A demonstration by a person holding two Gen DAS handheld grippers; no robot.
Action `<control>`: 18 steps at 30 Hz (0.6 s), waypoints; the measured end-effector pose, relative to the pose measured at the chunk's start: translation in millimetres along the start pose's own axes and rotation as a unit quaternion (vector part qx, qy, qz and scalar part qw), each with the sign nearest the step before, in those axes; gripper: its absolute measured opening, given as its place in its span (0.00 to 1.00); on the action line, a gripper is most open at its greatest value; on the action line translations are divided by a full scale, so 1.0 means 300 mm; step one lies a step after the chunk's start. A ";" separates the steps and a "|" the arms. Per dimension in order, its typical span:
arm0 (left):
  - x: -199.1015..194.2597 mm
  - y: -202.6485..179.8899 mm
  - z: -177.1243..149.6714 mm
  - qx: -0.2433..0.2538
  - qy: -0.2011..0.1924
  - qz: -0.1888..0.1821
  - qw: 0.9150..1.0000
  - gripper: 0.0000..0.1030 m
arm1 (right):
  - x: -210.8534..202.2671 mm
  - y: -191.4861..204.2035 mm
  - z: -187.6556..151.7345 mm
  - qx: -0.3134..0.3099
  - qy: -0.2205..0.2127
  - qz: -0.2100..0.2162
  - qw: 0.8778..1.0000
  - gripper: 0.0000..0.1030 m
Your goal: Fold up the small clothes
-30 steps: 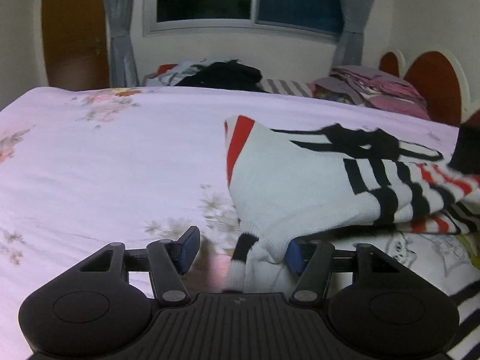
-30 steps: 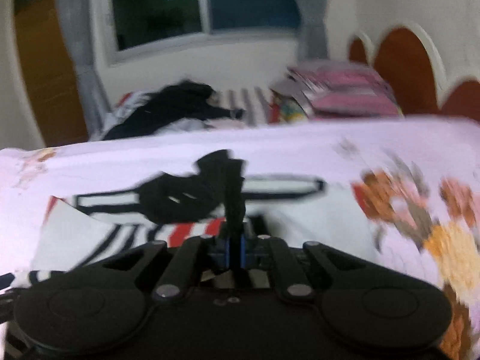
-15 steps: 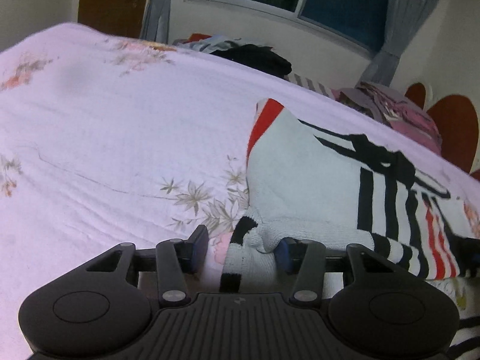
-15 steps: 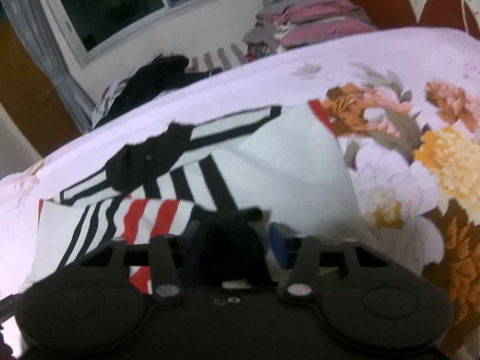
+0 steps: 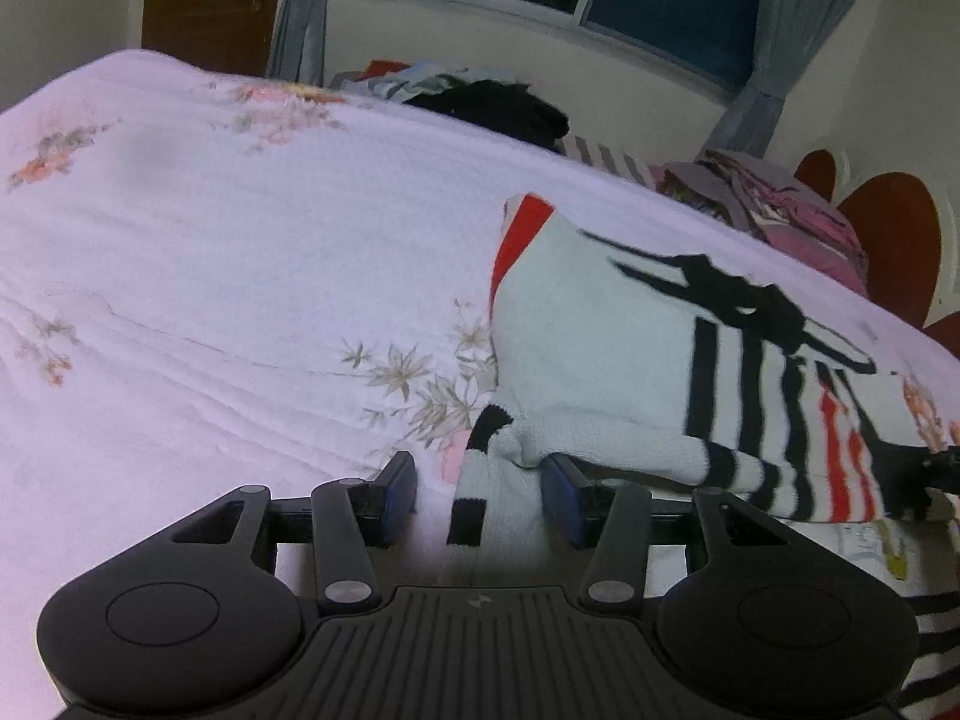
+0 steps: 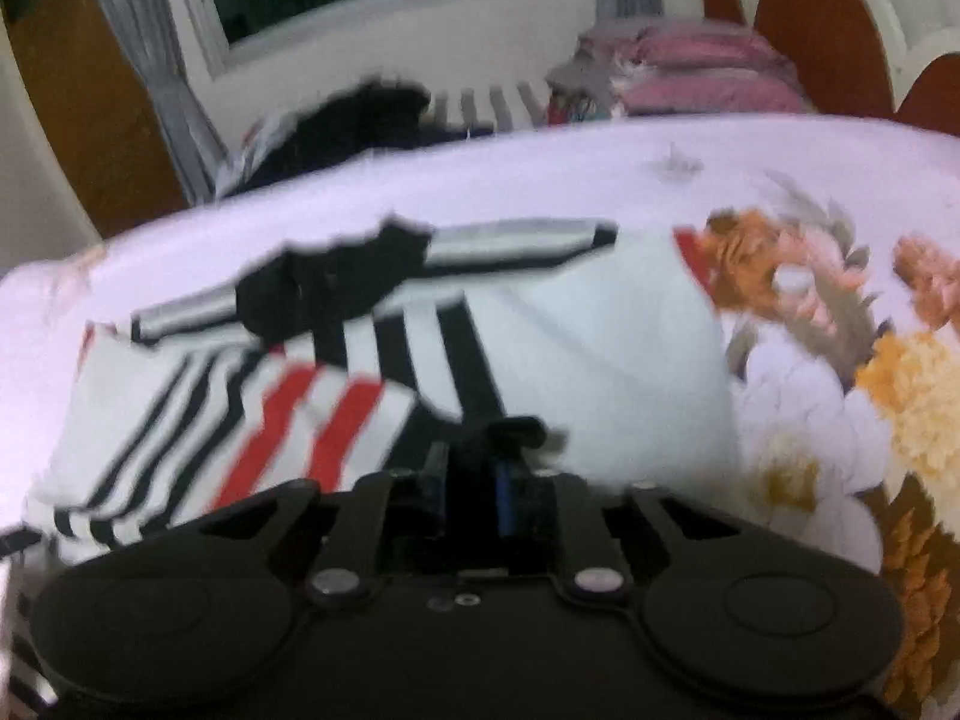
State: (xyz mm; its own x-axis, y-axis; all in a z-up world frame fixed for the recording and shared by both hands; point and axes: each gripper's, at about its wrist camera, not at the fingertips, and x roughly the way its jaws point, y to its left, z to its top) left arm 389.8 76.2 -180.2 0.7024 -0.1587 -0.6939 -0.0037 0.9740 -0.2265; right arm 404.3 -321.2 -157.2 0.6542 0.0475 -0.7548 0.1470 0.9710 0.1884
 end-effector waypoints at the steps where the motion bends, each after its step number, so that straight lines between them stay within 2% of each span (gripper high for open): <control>1: -0.023 -0.006 0.003 0.006 -0.005 -0.005 1.000 0.47 | -0.010 -0.009 0.000 0.010 -0.006 0.004 1.000 0.28; 4: -0.083 -0.039 0.030 0.022 -0.023 -0.017 0.999 0.47 | -0.045 -0.026 0.011 0.019 -0.029 -0.001 0.999 0.39; 8: -0.083 -0.106 0.090 0.032 -0.039 -0.034 0.998 0.47 | -0.078 -0.027 0.032 0.011 -0.054 -0.003 0.998 0.41; 13: 0.038 -0.206 0.163 0.035 -0.039 -0.054 0.997 0.47 | -0.034 0.035 0.053 -0.009 -0.045 0.015 0.999 0.41; 18: 0.200 -0.262 0.196 0.051 -0.021 -0.037 0.998 0.47 | 0.047 0.108 0.061 -0.026 -0.033 0.027 0.999 0.40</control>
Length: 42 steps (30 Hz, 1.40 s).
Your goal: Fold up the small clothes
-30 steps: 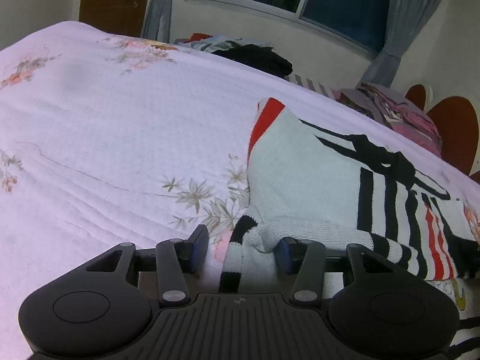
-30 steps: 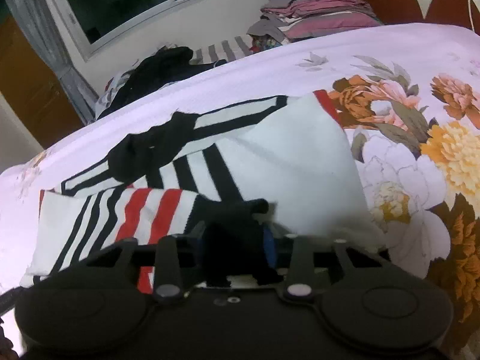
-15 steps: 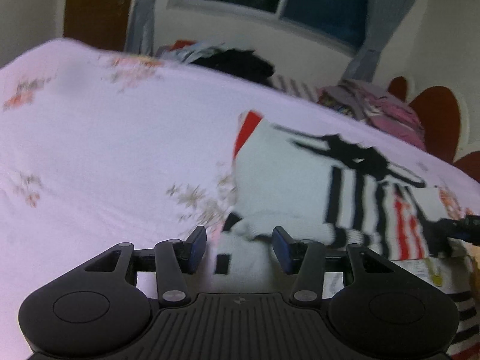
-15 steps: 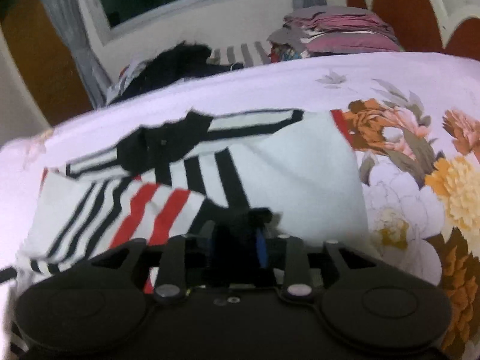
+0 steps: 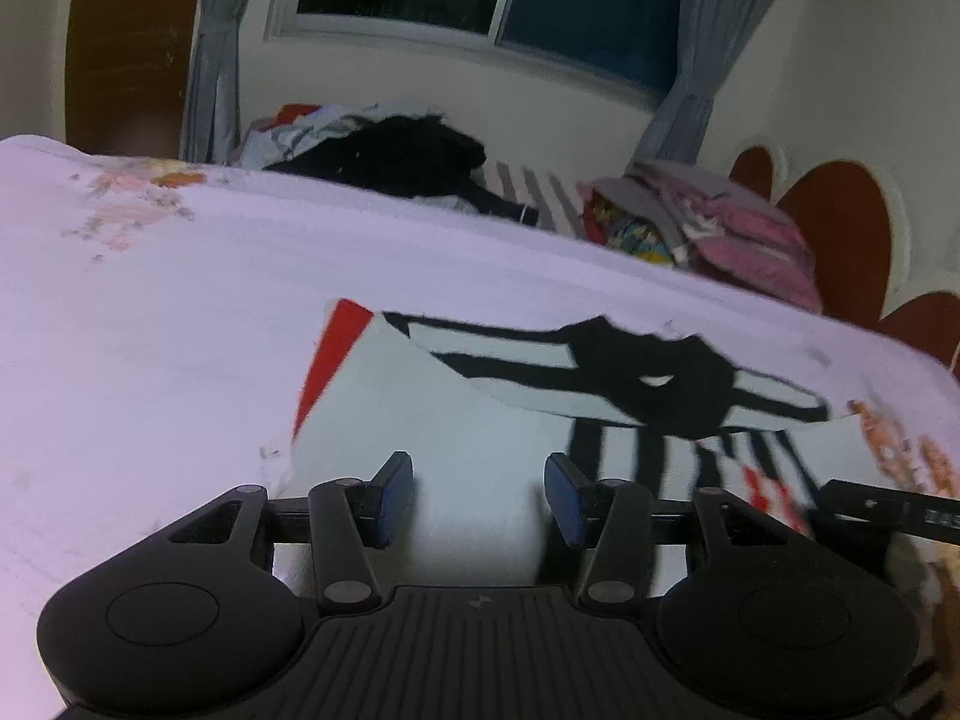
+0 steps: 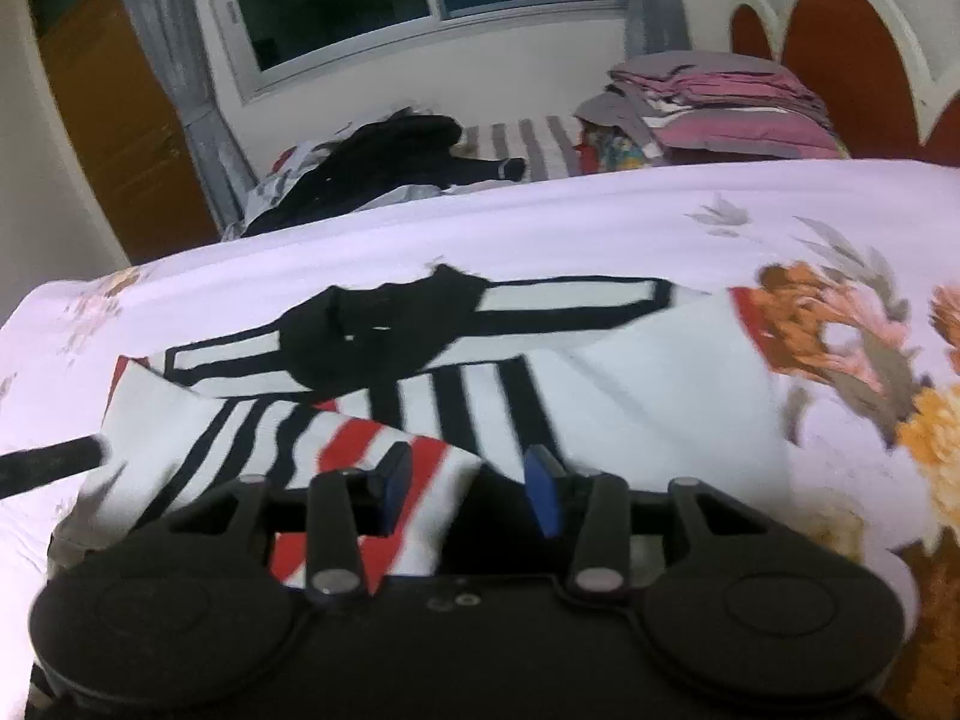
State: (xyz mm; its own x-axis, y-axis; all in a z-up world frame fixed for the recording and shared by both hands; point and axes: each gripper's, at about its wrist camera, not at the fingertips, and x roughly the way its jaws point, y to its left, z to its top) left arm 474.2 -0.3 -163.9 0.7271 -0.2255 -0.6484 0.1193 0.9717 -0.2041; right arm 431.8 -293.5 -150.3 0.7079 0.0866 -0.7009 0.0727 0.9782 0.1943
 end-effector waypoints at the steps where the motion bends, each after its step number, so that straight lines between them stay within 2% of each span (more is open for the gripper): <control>1: 0.023 0.000 -0.001 0.001 0.003 0.005 1.000 0.47 | 0.014 0.009 0.000 -0.001 0.004 0.004 1.000 0.40; 6: 0.128 0.052 0.017 -0.016 0.001 0.034 0.999 0.47 | 0.073 0.045 -0.004 -0.018 0.015 0.009 1.000 0.40; 9: 0.169 0.083 0.038 -0.023 -0.004 0.053 0.998 0.47 | 0.092 0.052 -0.007 -0.019 0.016 0.012 1.000 0.43; 13: 0.213 0.119 0.069 -0.046 -0.007 0.059 0.997 0.47 | 0.145 0.051 -0.017 -0.041 0.021 -0.019 0.999 0.43; 15: 0.225 0.129 0.085 -0.064 -0.006 0.063 0.996 0.47 | 0.148 0.037 -0.004 -0.028 0.025 -0.015 0.999 0.43; 18: 0.197 0.107 0.083 -0.060 -0.010 0.067 0.996 0.47 | 0.097 0.037 0.012 -0.021 0.018 0.004 1.000 0.43; 23: 0.060 0.056 0.011 -0.034 -0.018 0.043 0.998 0.47 | 0.012 0.011 -0.014 -0.028 0.019 0.023 0.999 0.44; 27: -0.041 0.012 -0.071 -0.014 -0.014 0.023 1.000 0.48 | -0.023 -0.018 -0.060 -0.033 0.024 0.017 0.999 0.44; 32: -0.053 -0.006 -0.144 -0.006 0.010 0.025 1.000 0.48 | -0.008 -0.023 -0.097 -0.047 0.034 0.005 0.998 0.44; 35: -0.043 0.000 -0.159 0.004 0.016 0.025 1.000 0.47 | 0.010 -0.019 -0.108 -0.082 0.030 -0.024 0.996 0.43; 39: -0.069 -0.018 -0.153 0.015 0.017 0.039 0.999 0.48 | -0.004 -0.038 -0.110 -0.084 0.030 -0.041 0.995 0.44; 42: -0.101 -0.031 -0.144 0.001 0.013 0.037 0.999 0.48 | -0.035 -0.043 -0.111 -0.063 0.026 -0.027 0.997 0.46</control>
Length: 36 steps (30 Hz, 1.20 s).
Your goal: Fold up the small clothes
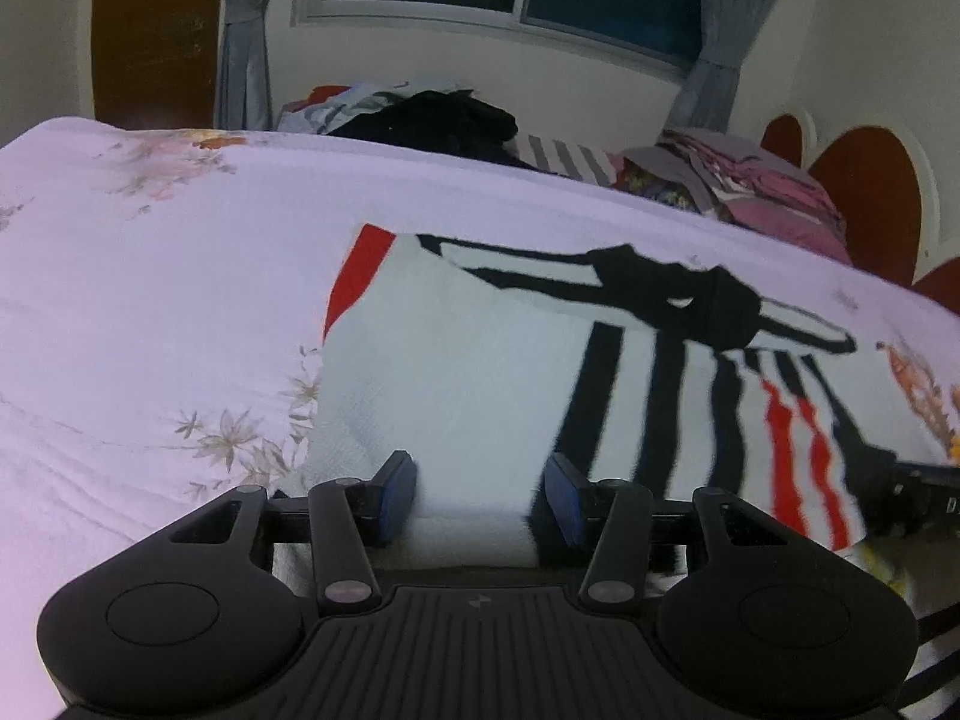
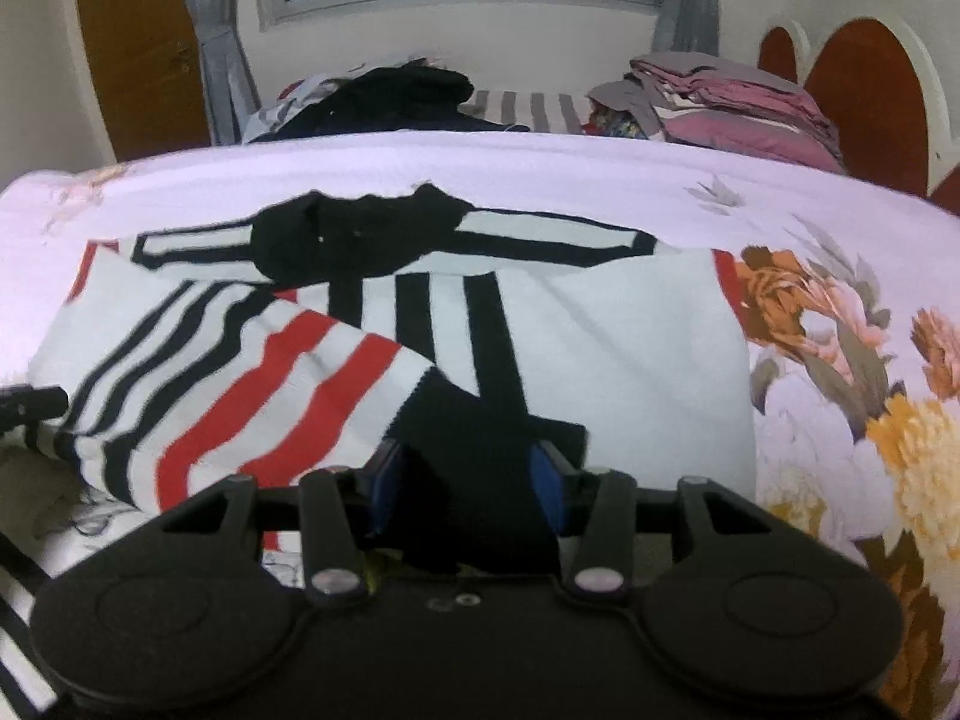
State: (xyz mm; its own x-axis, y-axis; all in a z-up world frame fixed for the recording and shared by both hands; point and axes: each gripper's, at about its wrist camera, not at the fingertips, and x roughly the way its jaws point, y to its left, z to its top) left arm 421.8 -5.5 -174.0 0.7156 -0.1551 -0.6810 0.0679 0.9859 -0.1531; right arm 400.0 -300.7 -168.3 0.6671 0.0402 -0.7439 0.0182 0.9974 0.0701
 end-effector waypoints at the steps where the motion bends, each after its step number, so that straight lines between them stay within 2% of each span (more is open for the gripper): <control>1: -0.013 -0.008 0.001 -0.002 -0.001 -0.004 1.000 0.48 | -0.010 0.004 -0.002 0.003 -0.001 0.005 1.000 0.46; 10: -0.126 -0.133 -0.011 0.014 -0.012 -0.036 0.999 0.48 | -0.083 0.103 -0.030 -0.007 0.001 0.057 0.998 0.46; 16: -0.161 -0.202 -0.052 0.037 -0.005 -0.045 0.998 0.48 | -0.116 0.134 -0.060 -0.013 0.012 0.070 0.997 0.48; 25: -0.158 -0.235 -0.198 0.079 0.047 -0.033 0.995 0.48 | -0.148 0.089 -0.189 -0.037 0.046 0.058 0.997 0.49; 26: -0.155 -0.223 -0.222 0.082 0.055 -0.029 0.995 0.48 | -0.151 0.084 -0.206 -0.048 0.046 0.047 0.997 0.49; 30: -0.206 -0.160 -0.271 0.092 0.046 -0.017 0.995 0.48 | -0.184 0.030 -0.259 -0.082 0.033 0.007 0.996 0.49; 33: -0.250 -0.087 -0.296 0.071 0.052 0.002 0.996 0.48 | -0.212 -0.049 -0.287 -0.066 0.033 -0.006 0.997 0.49; 36: -0.296 -0.046 -0.323 0.071 0.056 0.013 0.996 0.48 | -0.246 -0.083 -0.304 -0.056 0.035 -0.015 0.998 0.49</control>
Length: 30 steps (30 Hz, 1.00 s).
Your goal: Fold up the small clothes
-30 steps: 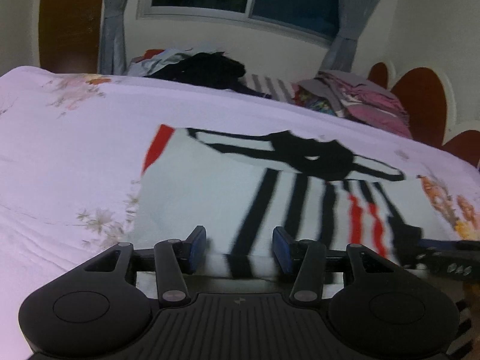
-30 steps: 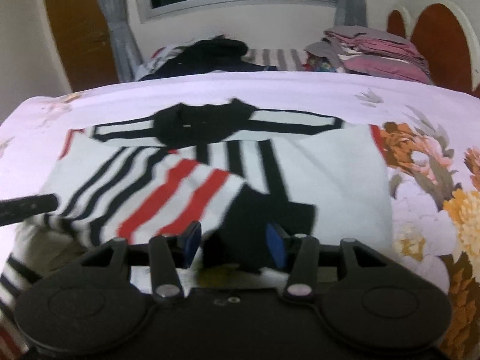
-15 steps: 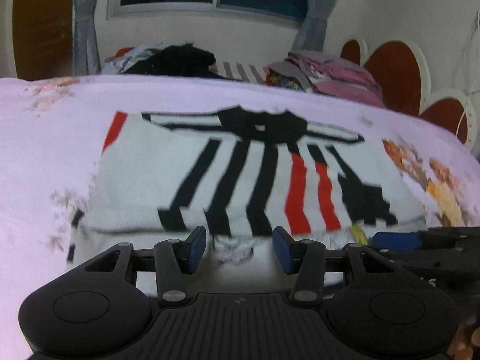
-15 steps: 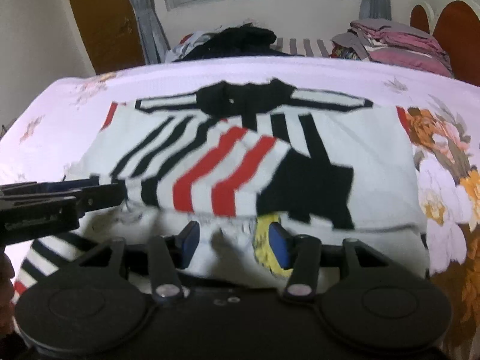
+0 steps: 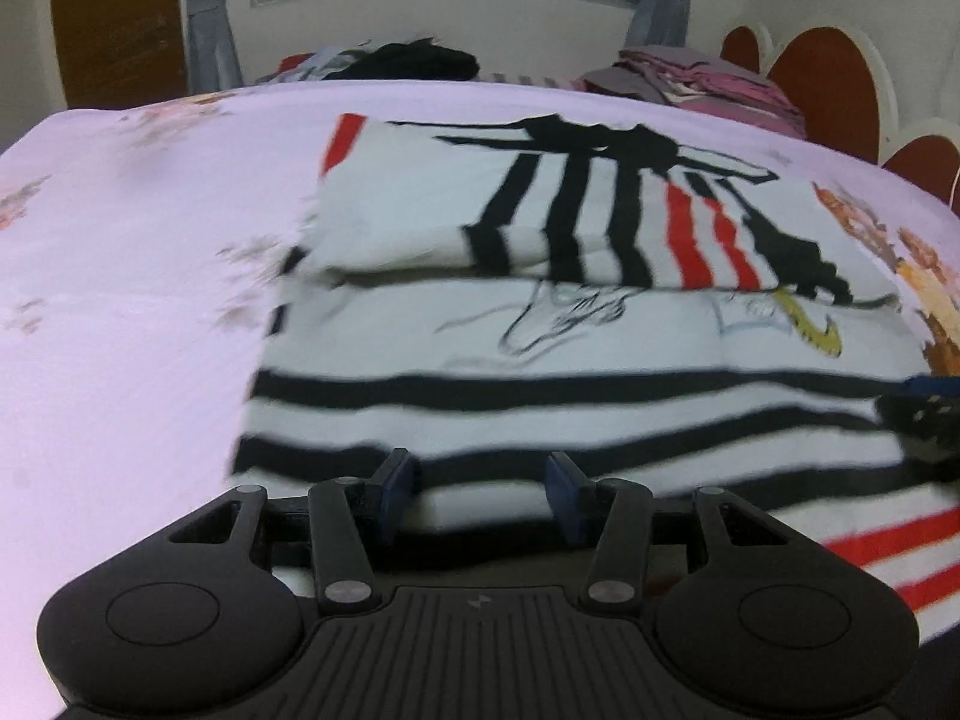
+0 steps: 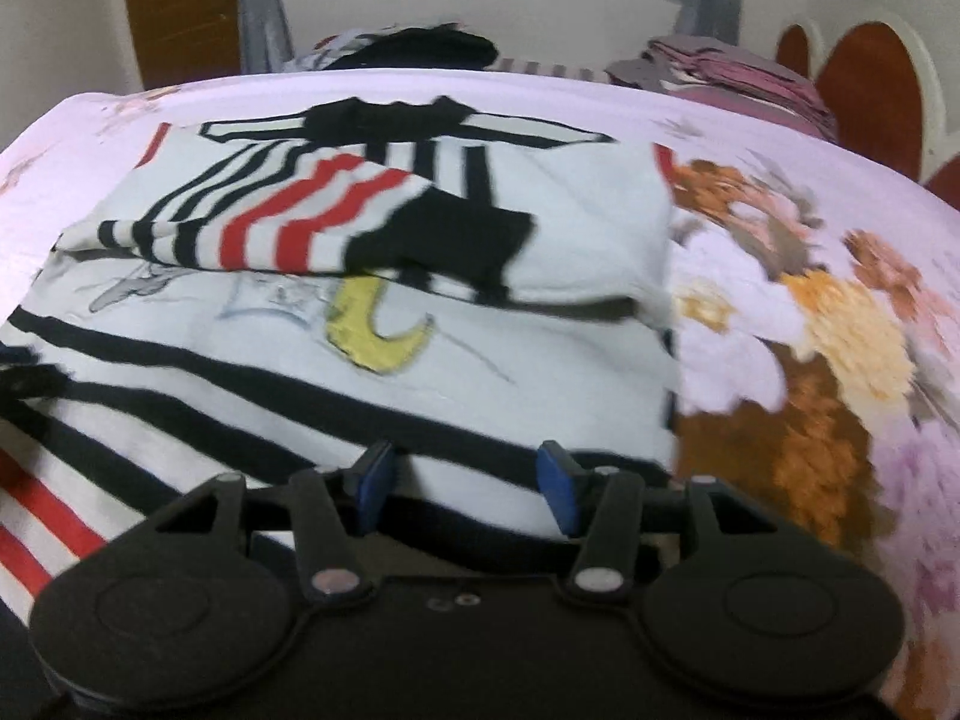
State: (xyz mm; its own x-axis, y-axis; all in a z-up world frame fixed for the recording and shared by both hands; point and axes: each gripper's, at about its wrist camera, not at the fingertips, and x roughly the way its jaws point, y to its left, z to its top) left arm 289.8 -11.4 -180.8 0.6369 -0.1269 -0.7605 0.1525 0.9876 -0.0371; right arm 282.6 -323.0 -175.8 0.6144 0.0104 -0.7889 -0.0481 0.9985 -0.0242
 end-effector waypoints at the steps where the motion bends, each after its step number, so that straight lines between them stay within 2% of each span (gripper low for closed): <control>1: -0.013 0.006 -0.006 -0.001 0.003 0.002 1.000 0.48 | -0.010 0.000 -0.003 0.005 0.000 0.002 1.000 0.49; 3: -0.027 0.006 -0.004 -0.010 0.007 0.003 1.000 0.48 | -0.040 0.012 -0.002 0.027 -0.008 0.023 0.999 0.49; 6: -0.054 -0.024 0.009 -0.022 0.001 -0.028 0.999 0.48 | -0.075 0.072 0.011 0.046 -0.021 0.048 0.998 0.49; 9: -0.055 -0.089 0.011 0.004 -0.009 -0.057 0.998 0.48 | -0.086 0.176 0.027 0.038 -0.031 0.066 0.997 0.50; 11: -0.039 -0.116 -0.004 0.017 -0.003 -0.064 0.998 0.48 | -0.075 0.241 0.019 0.031 -0.024 0.066 0.997 0.50; 13: -0.024 -0.118 -0.033 0.021 0.011 -0.063 0.998 0.48 | -0.047 0.283 -0.005 0.026 0.004 0.062 0.998 0.50; 14: -0.035 -0.111 -0.048 0.025 0.004 -0.066 0.998 0.48 | -0.034 0.296 -0.026 0.022 0.019 0.054 0.998 0.50; 18: -0.087 -0.056 -0.097 0.021 0.012 -0.072 0.997 0.48 | -0.083 0.310 -0.112 -0.014 0.016 0.013 1.000 0.51; 22: -0.148 -0.016 -0.156 0.017 0.018 -0.066 0.998 0.48 | -0.160 0.281 -0.180 -0.002 0.027 -0.006 1.000 0.52; 25: -0.187 -0.009 -0.181 0.018 0.023 -0.060 0.998 0.48 | -0.238 0.273 -0.229 0.018 0.016 -0.002 1.000 0.53; 30: -0.231 -0.003 -0.219 0.022 0.025 -0.056 0.998 0.48 | -0.272 0.292 -0.312 0.021 0.030 -0.023 0.999 0.54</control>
State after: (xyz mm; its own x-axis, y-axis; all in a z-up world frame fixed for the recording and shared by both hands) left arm 195.9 2.5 -170.5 0.5760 -0.2309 -0.7842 0.2553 0.9621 -0.0957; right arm 154.6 -241.3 -171.1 0.5666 -0.0372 -0.8232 0.0129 0.9993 -0.0362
